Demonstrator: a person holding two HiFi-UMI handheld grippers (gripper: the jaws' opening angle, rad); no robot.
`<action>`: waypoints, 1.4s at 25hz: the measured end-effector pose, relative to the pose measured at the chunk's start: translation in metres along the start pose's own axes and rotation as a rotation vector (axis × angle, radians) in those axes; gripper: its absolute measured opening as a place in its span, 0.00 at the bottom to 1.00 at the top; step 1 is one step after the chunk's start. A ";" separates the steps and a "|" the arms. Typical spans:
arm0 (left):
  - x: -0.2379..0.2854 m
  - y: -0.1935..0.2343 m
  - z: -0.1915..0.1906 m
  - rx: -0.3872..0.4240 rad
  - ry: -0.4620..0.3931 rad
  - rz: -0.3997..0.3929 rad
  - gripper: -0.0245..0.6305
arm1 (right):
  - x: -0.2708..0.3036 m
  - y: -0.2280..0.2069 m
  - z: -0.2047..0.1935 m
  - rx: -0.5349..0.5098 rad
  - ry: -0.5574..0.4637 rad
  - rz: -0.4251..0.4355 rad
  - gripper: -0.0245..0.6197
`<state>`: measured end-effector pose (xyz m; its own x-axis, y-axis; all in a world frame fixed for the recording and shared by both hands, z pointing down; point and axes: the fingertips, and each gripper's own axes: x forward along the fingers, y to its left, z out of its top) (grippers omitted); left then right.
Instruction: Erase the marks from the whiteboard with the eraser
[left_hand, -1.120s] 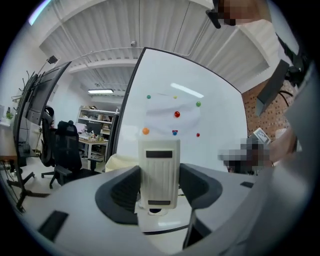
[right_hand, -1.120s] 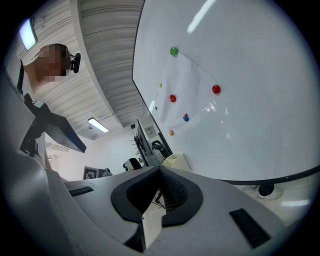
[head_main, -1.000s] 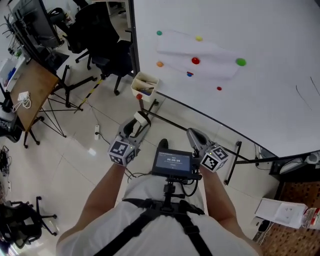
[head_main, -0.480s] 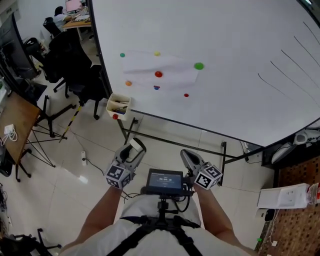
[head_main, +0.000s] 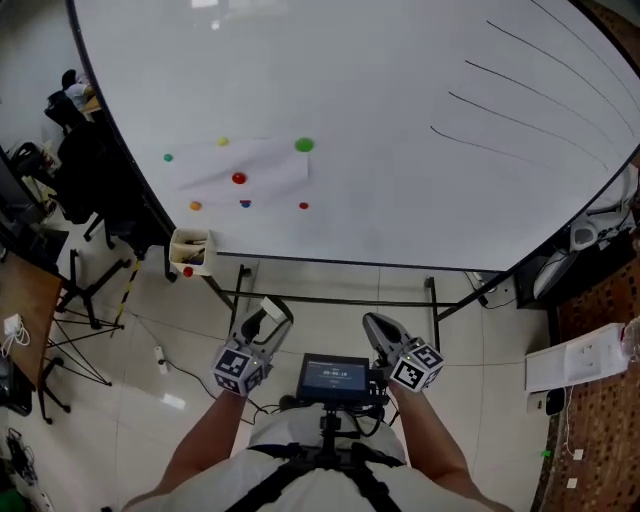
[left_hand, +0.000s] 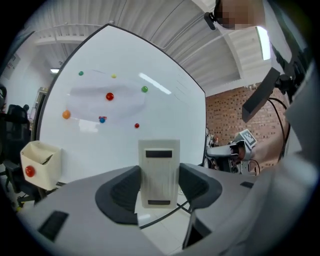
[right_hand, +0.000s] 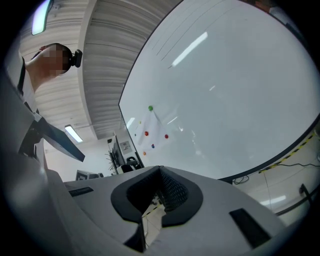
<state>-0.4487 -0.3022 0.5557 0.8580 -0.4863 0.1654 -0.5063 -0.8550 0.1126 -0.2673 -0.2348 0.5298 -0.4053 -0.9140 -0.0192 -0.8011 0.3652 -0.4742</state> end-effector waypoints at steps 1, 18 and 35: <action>0.013 -0.012 0.002 -0.003 0.001 -0.010 0.44 | -0.013 -0.010 0.008 0.000 -0.008 -0.009 0.05; 0.158 -0.251 0.032 0.059 0.036 -0.073 0.44 | -0.244 -0.147 0.124 -0.043 -0.106 -0.124 0.05; 0.192 -0.353 0.073 0.098 -0.030 0.009 0.44 | -0.353 -0.183 0.200 -0.094 -0.226 -0.049 0.05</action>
<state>-0.0987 -0.1066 0.4757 0.8564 -0.4980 0.1364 -0.5044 -0.8633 0.0148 0.1107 -0.0142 0.4475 -0.2645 -0.9436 -0.1992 -0.8590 0.3244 -0.3960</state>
